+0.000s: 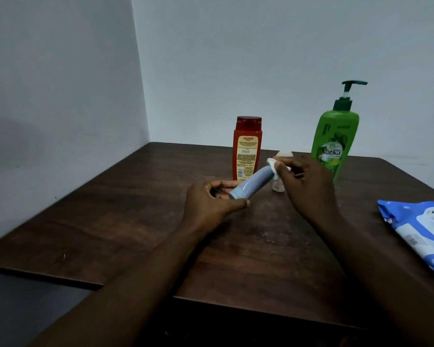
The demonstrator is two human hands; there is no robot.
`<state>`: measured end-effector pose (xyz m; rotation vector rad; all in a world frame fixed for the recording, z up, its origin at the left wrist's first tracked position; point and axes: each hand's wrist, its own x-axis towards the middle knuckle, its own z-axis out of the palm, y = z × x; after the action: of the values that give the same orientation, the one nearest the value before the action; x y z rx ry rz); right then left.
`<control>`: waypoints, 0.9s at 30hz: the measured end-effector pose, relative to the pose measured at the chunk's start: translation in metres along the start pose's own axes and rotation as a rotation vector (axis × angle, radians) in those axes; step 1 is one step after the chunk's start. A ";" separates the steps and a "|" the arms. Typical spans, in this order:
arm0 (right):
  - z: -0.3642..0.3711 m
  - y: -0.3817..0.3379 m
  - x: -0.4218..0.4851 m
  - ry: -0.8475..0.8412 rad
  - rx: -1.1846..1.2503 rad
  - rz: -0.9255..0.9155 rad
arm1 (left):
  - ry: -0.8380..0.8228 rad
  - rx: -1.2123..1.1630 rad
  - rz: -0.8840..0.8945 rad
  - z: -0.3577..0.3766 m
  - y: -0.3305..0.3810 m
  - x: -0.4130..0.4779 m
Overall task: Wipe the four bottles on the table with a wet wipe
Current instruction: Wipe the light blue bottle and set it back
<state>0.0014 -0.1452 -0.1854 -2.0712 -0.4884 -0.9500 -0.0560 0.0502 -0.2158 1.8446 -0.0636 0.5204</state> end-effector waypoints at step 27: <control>0.015 -0.032 -0.028 -0.223 -0.021 -0.406 | 0.235 0.174 0.273 0.001 0.006 -0.003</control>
<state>-0.0290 -0.1141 -0.1967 -2.1503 -1.0507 -0.9540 -0.0598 0.0464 -0.2115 1.9414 -0.1154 0.9560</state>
